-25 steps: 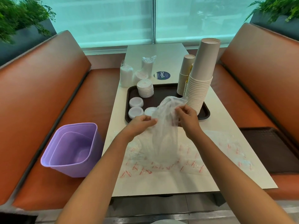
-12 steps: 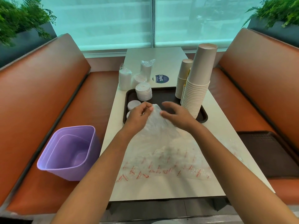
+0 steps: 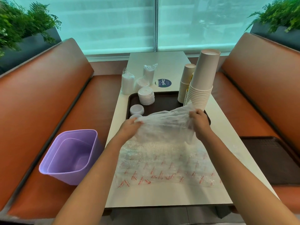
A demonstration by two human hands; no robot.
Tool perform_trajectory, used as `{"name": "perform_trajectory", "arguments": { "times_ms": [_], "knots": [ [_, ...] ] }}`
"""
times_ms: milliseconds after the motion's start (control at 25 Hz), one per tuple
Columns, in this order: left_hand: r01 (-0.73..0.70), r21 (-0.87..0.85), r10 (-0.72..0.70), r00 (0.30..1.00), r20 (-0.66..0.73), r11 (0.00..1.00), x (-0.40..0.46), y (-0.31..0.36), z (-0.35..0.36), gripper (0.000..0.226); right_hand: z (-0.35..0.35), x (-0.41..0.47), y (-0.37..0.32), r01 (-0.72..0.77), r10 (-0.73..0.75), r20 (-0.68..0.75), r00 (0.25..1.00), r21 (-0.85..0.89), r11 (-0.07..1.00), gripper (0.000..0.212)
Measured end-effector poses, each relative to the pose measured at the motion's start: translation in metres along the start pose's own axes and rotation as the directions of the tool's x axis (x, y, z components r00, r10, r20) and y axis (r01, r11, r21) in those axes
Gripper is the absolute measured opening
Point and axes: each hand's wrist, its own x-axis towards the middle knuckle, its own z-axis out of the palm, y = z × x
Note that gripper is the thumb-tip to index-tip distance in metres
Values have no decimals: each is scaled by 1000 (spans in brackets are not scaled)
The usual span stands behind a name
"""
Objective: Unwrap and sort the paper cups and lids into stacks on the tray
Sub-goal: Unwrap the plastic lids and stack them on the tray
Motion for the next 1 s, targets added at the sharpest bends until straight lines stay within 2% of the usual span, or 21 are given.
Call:
{"name": "perform_trajectory", "arguments": {
  "times_ms": [40,80,200,280,400,520,600,680,720,760,840,920,1000],
  "knots": [
    [10,-141,-17,999,-49,990,0,0,0,17,-3,1,1,-43,44,-31,999,21,999,23],
    [7,-202,-27,995,-98,979,1,-1,1,21,-5,3,3,-82,83,-36,996,44,996,22],
    [-38,-162,7,982,-189,986,1,-3,10,25,-4,1,8,-195,190,56,980,107,975,16],
    [-65,-80,44,971,-237,995,2,-6,15,25,-1,-1,12,-201,198,55,979,75,977,17],
    [-15,-34,4,954,-300,999,6,-14,14,33,-4,-2,14,-100,114,-155,981,93,991,27],
    [104,-171,-157,928,-337,980,12,-23,11,36,-10,0,17,-54,87,-271,959,128,990,25],
    [172,-259,-245,928,-282,950,10,-23,12,42,-9,0,18,-122,152,-195,969,159,980,18],
    [238,-390,-303,946,-115,890,7,-19,17,55,-7,-2,19,-245,257,-42,966,177,953,13],
    [247,-387,-294,954,-64,888,6,-19,20,58,-6,-3,22,-282,283,11,959,134,950,14],
    [227,-324,-263,962,-69,918,5,-20,24,50,-5,-3,26,-275,274,16,962,62,960,14],
    [159,-217,-197,966,-167,963,1,-22,29,29,-7,-3,33,-198,195,-75,978,-42,979,21],
    [144,-221,-206,935,-289,965,0,-24,26,33,-13,-2,38,-148,132,-154,979,-91,985,31],
    [176,-258,-259,904,-340,950,0,-27,21,42,-18,-1,38,-148,135,-174,975,-64,987,31]
  ]
}}
